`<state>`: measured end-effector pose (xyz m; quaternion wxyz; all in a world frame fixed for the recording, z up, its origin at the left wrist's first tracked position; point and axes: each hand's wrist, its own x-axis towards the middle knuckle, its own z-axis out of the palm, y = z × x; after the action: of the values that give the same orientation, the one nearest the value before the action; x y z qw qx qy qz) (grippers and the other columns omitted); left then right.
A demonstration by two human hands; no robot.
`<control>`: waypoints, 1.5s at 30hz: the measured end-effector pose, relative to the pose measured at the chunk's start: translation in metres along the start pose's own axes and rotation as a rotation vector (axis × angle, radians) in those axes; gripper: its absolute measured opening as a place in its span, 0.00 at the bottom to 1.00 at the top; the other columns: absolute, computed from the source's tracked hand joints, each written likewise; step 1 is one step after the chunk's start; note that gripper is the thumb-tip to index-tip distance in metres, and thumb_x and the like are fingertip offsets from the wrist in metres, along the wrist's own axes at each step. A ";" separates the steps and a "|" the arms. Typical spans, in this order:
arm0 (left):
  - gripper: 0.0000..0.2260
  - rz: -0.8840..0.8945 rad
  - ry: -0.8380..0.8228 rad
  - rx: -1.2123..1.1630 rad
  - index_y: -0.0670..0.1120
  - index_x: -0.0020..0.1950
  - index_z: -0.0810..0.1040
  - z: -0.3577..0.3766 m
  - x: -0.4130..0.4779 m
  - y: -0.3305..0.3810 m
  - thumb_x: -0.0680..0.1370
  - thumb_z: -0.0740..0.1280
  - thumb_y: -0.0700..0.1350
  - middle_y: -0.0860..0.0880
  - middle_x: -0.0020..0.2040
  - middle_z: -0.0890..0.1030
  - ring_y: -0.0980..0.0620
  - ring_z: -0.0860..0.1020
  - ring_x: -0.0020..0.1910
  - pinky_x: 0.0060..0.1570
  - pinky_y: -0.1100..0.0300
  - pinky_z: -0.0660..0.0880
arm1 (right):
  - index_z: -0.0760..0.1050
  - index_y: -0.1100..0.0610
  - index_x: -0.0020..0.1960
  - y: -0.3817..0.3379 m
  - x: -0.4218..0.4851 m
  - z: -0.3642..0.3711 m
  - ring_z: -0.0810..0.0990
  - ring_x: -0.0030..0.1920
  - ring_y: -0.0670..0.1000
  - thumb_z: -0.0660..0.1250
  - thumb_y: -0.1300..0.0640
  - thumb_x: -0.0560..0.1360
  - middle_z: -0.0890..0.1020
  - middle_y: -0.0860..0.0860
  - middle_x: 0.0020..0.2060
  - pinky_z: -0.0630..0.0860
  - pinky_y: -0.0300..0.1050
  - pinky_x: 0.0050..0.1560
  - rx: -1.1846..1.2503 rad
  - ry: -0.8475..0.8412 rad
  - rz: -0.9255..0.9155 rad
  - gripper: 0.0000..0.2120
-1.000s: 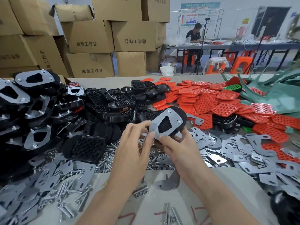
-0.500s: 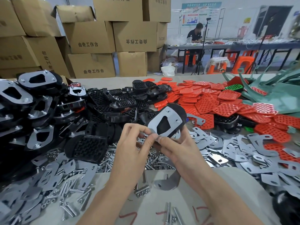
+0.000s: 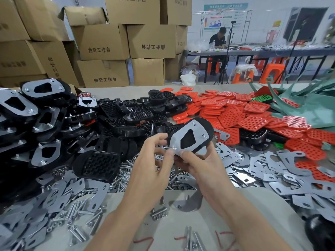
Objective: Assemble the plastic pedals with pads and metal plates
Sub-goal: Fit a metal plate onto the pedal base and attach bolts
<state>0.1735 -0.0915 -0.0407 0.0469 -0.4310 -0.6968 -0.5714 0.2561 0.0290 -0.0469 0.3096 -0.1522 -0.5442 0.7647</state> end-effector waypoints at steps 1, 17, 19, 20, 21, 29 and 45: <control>0.12 -0.003 0.012 -0.014 0.70 0.57 0.69 0.001 0.001 0.000 0.81 0.67 0.53 0.64 0.57 0.76 0.61 0.78 0.56 0.44 0.73 0.73 | 0.74 0.54 0.64 0.000 0.000 0.000 0.86 0.54 0.65 0.72 0.69 0.75 0.87 0.58 0.52 0.82 0.62 0.60 0.000 -0.013 0.003 0.21; 0.06 0.018 0.004 0.026 0.57 0.50 0.79 0.000 0.004 -0.006 0.81 0.67 0.45 0.58 0.60 0.74 0.62 0.74 0.63 0.52 0.73 0.71 | 0.73 0.58 0.65 0.001 0.000 -0.003 0.87 0.53 0.62 0.74 0.64 0.72 0.87 0.60 0.53 0.84 0.51 0.54 0.055 -0.145 0.037 0.22; 0.11 0.044 -0.020 0.039 0.58 0.53 0.80 -0.001 0.002 -0.007 0.84 0.62 0.44 0.58 0.61 0.73 0.61 0.75 0.62 0.55 0.70 0.72 | 0.74 0.57 0.64 0.001 0.001 -0.003 0.88 0.50 0.61 0.75 0.62 0.71 0.87 0.59 0.52 0.84 0.47 0.50 0.061 -0.136 0.045 0.23; 0.12 0.052 -0.028 0.042 0.59 0.56 0.80 -0.001 0.001 -0.007 0.85 0.59 0.45 0.59 0.62 0.73 0.60 0.76 0.61 0.55 0.69 0.72 | 0.74 0.57 0.64 0.002 0.001 -0.002 0.88 0.49 0.61 0.74 0.62 0.71 0.87 0.58 0.52 0.83 0.46 0.49 0.070 -0.129 0.047 0.23; 0.12 0.047 -0.030 0.041 0.61 0.60 0.78 -0.002 0.000 -0.006 0.86 0.57 0.46 0.61 0.62 0.74 0.59 0.76 0.61 0.55 0.68 0.73 | 0.74 0.57 0.65 0.003 0.002 -0.002 0.88 0.49 0.61 0.74 0.62 0.72 0.87 0.58 0.52 0.83 0.45 0.48 0.075 -0.122 0.046 0.23; 0.09 0.001 -0.026 0.028 0.55 0.53 0.80 0.000 0.001 -0.005 0.83 0.62 0.44 0.58 0.60 0.73 0.62 0.75 0.59 0.51 0.75 0.69 | 0.75 0.59 0.64 0.002 0.002 -0.002 0.88 0.48 0.58 0.72 0.66 0.76 0.87 0.58 0.52 0.83 0.45 0.48 0.071 -0.111 0.049 0.18; 0.07 -0.095 -0.017 -0.123 0.61 0.58 0.74 -0.001 0.000 0.002 0.81 0.67 0.51 0.59 0.56 0.80 0.59 0.79 0.55 0.46 0.71 0.73 | 0.76 0.59 0.61 0.000 -0.002 0.002 0.85 0.42 0.55 0.68 0.61 0.81 0.87 0.56 0.44 0.85 0.48 0.47 0.091 -0.044 0.055 0.10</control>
<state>0.1744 -0.0926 -0.0395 -0.0131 -0.4044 -0.6803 -0.6111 0.2565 0.0258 -0.0465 0.2831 -0.1360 -0.5113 0.7999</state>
